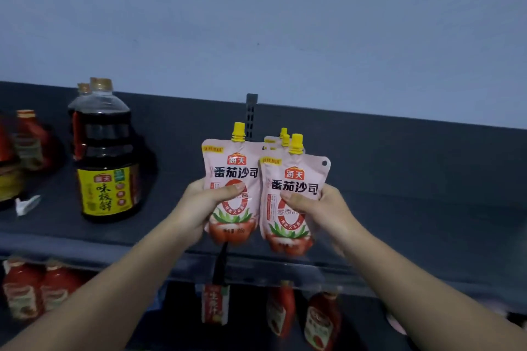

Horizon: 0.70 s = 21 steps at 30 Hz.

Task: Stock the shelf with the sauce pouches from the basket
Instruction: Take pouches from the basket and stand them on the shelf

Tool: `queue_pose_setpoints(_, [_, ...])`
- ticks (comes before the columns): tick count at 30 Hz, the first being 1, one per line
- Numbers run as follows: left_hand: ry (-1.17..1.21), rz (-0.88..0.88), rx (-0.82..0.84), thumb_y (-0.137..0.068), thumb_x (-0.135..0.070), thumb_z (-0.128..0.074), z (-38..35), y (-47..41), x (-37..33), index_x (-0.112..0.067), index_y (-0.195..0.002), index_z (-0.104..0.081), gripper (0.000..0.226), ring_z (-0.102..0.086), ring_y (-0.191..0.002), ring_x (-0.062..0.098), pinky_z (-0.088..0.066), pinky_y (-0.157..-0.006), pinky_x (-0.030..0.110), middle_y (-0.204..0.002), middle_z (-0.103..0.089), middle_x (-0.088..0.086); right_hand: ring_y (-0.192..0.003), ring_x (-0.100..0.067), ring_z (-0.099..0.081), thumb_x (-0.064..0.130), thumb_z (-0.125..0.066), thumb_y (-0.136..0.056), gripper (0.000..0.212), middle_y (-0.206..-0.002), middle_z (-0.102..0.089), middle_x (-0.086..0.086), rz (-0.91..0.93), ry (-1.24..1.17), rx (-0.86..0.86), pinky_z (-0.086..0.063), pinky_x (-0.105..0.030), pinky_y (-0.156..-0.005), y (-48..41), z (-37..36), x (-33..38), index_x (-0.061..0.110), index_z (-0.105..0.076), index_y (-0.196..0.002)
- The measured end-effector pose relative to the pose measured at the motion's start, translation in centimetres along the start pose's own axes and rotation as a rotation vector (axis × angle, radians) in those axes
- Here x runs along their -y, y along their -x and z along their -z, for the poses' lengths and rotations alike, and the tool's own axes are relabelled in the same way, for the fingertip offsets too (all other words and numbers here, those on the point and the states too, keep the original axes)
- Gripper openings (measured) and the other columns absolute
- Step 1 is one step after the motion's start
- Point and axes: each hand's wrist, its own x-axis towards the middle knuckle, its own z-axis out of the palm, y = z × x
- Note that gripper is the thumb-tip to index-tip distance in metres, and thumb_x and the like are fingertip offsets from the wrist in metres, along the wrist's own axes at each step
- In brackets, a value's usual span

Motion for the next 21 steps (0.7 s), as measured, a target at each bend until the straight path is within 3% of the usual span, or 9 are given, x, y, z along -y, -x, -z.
queue_pose_setpoints(4, [-0.021,0.072,-0.023,-0.078,-0.005,-0.069,-4.7,-6.5,4.3,-0.008,-0.105,-0.066,0.027,-0.073,-0.084,0.026,-0.059,-0.063,0.031,-0.095,-0.075,0.010,-0.093,-0.031,-0.070,0.010,-0.071,-0.079,0.029,-0.101,-0.073,-0.014,-0.065,0.068,0.033,-0.053,-0.051,-0.089,-5.4,6.6,-1.8,0.003,-0.066,-0.106])
queue_pose_setpoints(7, [-0.019,0.082,-0.038,-0.079,-0.003,-0.068,-5.2,-8.0,5.4,-0.009,-0.102,-0.067,0.024,-0.074,-0.076,0.020,-0.058,-0.057,0.027,-0.090,-0.076,0.008,-0.088,-0.024,-0.072,0.011,-0.071,-0.080,0.028,-0.098,-0.075,-0.009,-0.064,0.122,0.059,-0.058,-0.038,-0.078,-6.5,7.6,-2.5,0.005,-0.067,-0.107])
queue_pose_setpoints(10, [-0.045,0.056,-0.019,-0.079,-0.003,-0.067,-5.2,-9.0,5.0,-0.007,-0.108,-0.066,0.030,-0.072,-0.082,0.023,-0.058,-0.066,0.031,-0.099,-0.074,0.011,-0.085,-0.017,-0.073,0.012,-0.071,-0.079,0.023,-0.096,-0.075,-0.005,-0.041,0.136,0.072,-0.058,-0.027,-0.068,-6.6,7.2,-2.2,0.011,-0.069,-0.102])
queue_pose_setpoints(13, [-0.076,0.067,0.021,-0.077,-0.004,-0.068,-5.0,-10.0,5.2,-0.006,-0.110,-0.066,0.033,-0.070,-0.094,0.028,-0.055,-0.076,0.037,-0.101,-0.073,0.012,-0.087,-0.017,-0.072,0.012,-0.072,-0.078,0.022,-0.096,-0.075,-0.004,-0.050,0.122,0.091,-0.058,-0.029,-0.072,-6.9,6.7,-2.9,0.014,-0.069,-0.099])
queue_pose_setpoints(18, [-0.103,0.108,0.032,-0.080,-0.002,-0.065,-5.4,-12.6,6.7,-0.011,-0.095,-0.067,0.018,-0.071,-0.087,0.024,-0.055,-0.070,0.034,-0.088,-0.075,0.006,-0.092,-0.016,-0.071,0.011,-0.073,-0.075,0.026,-0.098,-0.075,-0.003,-0.038,0.080,0.089,-0.058,-0.031,-0.079,-8.4,6.5,-5.1,0.013,-0.069,-0.101])
queue_pose_setpoints(21, [-0.175,0.117,0.075,-0.081,-0.008,-0.065,-5.3,-13.5,6.7,-0.009,-0.096,-0.066,0.015,-0.070,-0.089,0.024,-0.054,-0.074,0.034,-0.094,-0.074,0.009,-0.091,-0.017,-0.071,0.011,-0.072,-0.075,0.024,-0.097,-0.075,-0.003,-0.023,0.045,0.057,-0.058,-0.030,-0.079,-8.6,5.8,-5.6,0.014,-0.069,-0.098])
